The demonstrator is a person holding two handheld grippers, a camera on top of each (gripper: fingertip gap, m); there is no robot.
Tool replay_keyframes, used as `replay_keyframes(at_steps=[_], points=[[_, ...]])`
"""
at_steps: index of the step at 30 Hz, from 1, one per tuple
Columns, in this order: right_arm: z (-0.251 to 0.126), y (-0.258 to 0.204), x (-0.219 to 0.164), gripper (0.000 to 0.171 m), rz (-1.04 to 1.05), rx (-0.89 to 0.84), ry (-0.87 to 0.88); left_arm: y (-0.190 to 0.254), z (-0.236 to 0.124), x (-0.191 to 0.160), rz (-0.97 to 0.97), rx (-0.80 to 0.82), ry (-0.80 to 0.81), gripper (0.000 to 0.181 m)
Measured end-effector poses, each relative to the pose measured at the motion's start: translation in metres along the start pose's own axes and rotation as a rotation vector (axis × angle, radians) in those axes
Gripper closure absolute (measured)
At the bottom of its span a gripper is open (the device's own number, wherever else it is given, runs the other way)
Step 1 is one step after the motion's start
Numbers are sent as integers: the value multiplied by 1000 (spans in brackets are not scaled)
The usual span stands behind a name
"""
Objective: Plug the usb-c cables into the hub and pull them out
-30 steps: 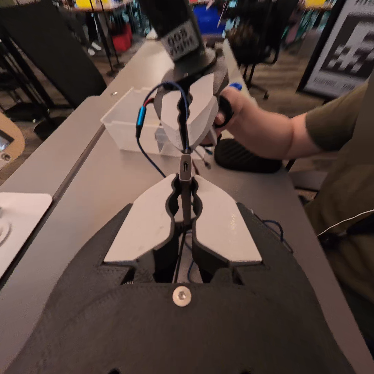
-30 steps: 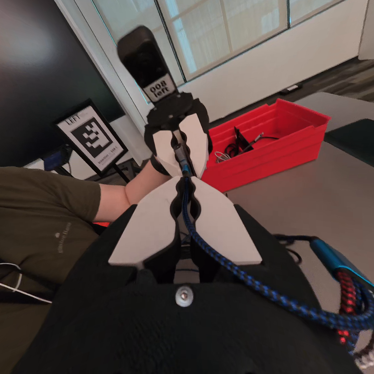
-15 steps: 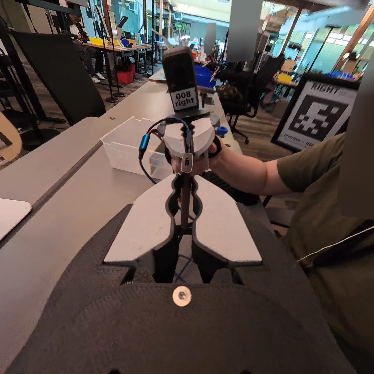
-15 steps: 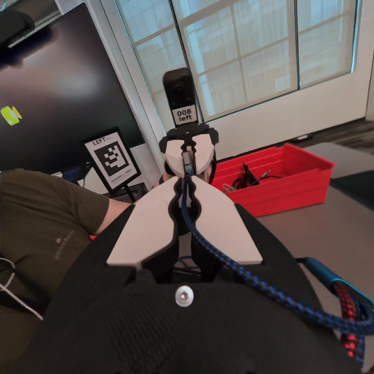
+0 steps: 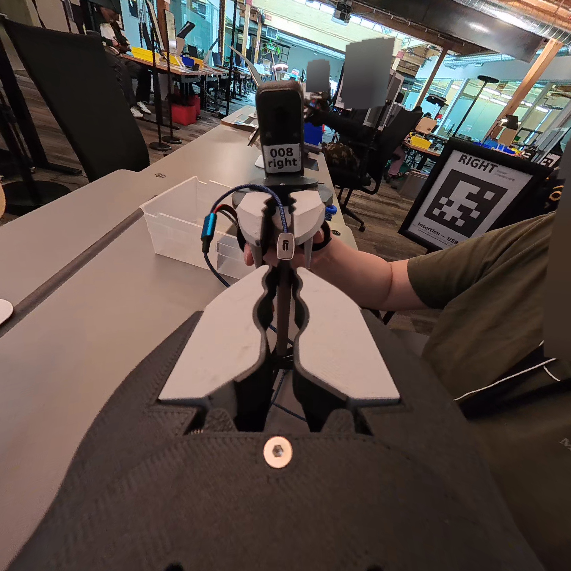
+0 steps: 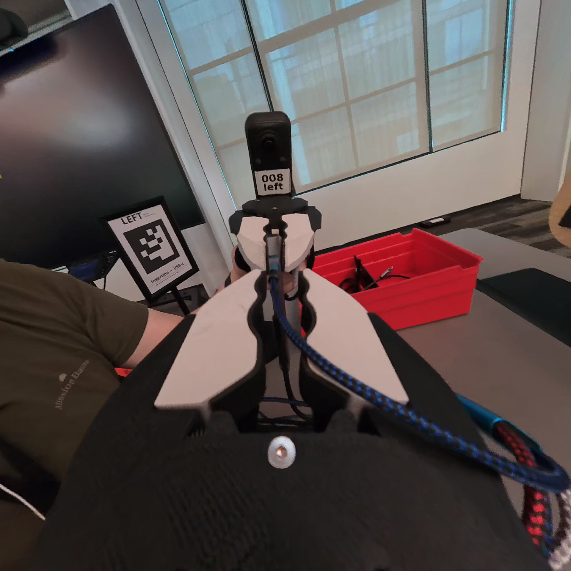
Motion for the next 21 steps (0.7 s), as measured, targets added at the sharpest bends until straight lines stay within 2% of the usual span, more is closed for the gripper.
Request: replay_keyframes(at_steps=[4, 21], points=[[4, -3, -4, 164, -4, 16, -46, 1, 2, -1, 0, 8, -17, 173], [2, 1, -4, 164, 31, -1, -63, -2, 5, -2, -35, 24, -21, 173]])
Point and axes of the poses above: each gripper's, where its closed fingertips meet, z out along the fingers, x out of its top, y = z × x across the jaws, the point moved 7 cm from there along -z, back along the fingers, and after that the axes turned 7 degrees about z, right-handed, at the moved point
